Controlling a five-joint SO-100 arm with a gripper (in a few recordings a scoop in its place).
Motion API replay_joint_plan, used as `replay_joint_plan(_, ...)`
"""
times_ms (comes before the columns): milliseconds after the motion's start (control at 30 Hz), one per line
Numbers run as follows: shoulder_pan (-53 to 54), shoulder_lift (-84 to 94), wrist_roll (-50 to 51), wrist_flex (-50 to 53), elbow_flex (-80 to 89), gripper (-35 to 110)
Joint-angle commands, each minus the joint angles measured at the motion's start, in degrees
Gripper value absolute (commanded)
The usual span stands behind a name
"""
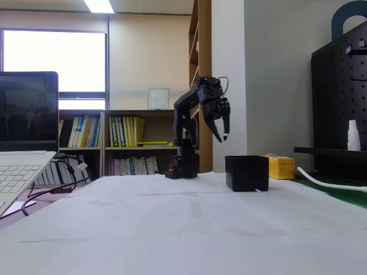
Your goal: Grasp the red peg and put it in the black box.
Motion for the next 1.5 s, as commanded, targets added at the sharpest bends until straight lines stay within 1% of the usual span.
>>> replay_joint_plan(0,3.78,-8.79,-1.23,-6.42,-5.27,0)
replay_joint_plan(67,6.50,-14.06,-2.99,-9.14,-13.10,0)
replay_joint_plan(200,11.25,-30.41,-7.56,-18.63,-36.12,0)
replay_joint_plan(300,13.71,-40.08,-10.37,-21.01,-49.57,0)
replay_joint_plan(467,16.26,-45.53,-11.69,-21.45,-60.82,0)
replay_joint_plan(633,17.40,-59.24,-15.64,-24.35,-75.23,0)
replay_joint_plan(800,16.44,-67.32,-17.58,-23.91,-82.97,0)
replay_joint_plan(867,15.82,-69.26,-20.30,-23.29,-85.78,0)
replay_joint_plan(933,15.73,-72.60,-24.96,-21.01,-88.95,0)
replay_joint_plan(1033,16.08,-76.82,-28.48,-18.98,-92.02,0)
replay_joint_plan(1133,16.08,-79.45,-33.75,-11.60,-92.02,0)
replay_joint_plan(1233,17.58,-84.73,-41.48,1.14,-92.02,0)
replay_joint_plan(1300,17.67,-86.92,-41.84,5.36,-92.02,0)
replay_joint_plan(1467,16.26,-88.42,-37.09,7.21,-92.02,0)
